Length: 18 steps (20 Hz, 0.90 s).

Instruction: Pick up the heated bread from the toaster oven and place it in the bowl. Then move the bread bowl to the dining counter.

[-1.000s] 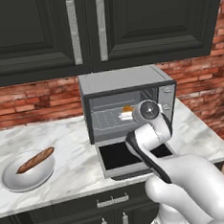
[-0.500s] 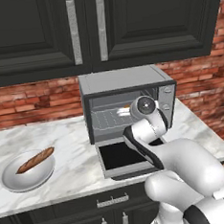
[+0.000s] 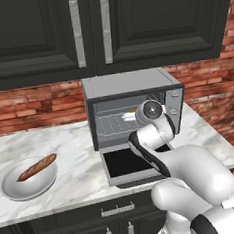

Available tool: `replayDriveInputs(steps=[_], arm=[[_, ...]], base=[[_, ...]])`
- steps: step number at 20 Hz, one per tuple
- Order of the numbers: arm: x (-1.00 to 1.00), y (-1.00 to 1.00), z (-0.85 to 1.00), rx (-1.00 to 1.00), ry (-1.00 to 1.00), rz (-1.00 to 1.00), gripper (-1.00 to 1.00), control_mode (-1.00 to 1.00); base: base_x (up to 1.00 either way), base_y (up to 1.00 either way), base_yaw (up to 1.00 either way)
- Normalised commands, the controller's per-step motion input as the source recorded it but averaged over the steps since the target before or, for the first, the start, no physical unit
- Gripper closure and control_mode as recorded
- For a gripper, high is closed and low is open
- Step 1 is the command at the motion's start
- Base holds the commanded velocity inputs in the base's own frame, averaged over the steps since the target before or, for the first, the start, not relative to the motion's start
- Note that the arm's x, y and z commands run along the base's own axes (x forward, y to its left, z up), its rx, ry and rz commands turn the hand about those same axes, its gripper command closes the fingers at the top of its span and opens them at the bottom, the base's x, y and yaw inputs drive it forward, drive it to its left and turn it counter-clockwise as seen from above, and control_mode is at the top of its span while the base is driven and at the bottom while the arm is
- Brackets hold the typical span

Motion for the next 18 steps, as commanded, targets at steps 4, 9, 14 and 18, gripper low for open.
replayDriveInputs(steps=[4, 9, 14, 18], arm=[[0.00, 0.00, 0.00, 0.00, 0.00, 0.00, -1.00, -1.00], [0.00, 0.00, 0.00, 0.00, 0.00, 0.00, -1.00, -1.00], [0.15, 0.00, -0.04, 0.00, 0.00, 0.00, -1.00, -1.00], [0.25, 0.00, 0.00, 0.00, 0.00, 0.00, -1.00, -1.00]], base=[[0.00, 0.00, 0.00], [0.00, 0.00, 0.00], [0.00, 0.00, 0.00], [0.00, 0.00, 0.00]])
